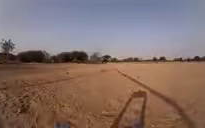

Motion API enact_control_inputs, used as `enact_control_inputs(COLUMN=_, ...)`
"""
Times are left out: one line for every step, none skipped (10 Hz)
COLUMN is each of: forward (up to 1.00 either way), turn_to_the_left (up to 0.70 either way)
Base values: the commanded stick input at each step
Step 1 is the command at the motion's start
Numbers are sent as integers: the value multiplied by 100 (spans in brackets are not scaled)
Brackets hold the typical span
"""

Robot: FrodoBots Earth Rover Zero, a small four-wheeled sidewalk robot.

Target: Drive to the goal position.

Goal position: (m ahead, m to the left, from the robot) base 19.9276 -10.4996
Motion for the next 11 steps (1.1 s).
enact_control_inputs(forward=70, turn_to_the_left=0)
enact_control_inputs(forward=70, turn_to_the_left=0)
enact_control_inputs(forward=70, turn_to_the_left=0)
enact_control_inputs(forward=70, turn_to_the_left=0)
enact_control_inputs(forward=70, turn_to_the_left=0)
enact_control_inputs(forward=70, turn_to_the_left=0)
enact_control_inputs(forward=70, turn_to_the_left=0)
enact_control_inputs(forward=70, turn_to_the_left=0)
enact_control_inputs(forward=70, turn_to_the_left=0)
enact_control_inputs(forward=70, turn_to_the_left=0)
enact_control_inputs(forward=70, turn_to_the_left=0)
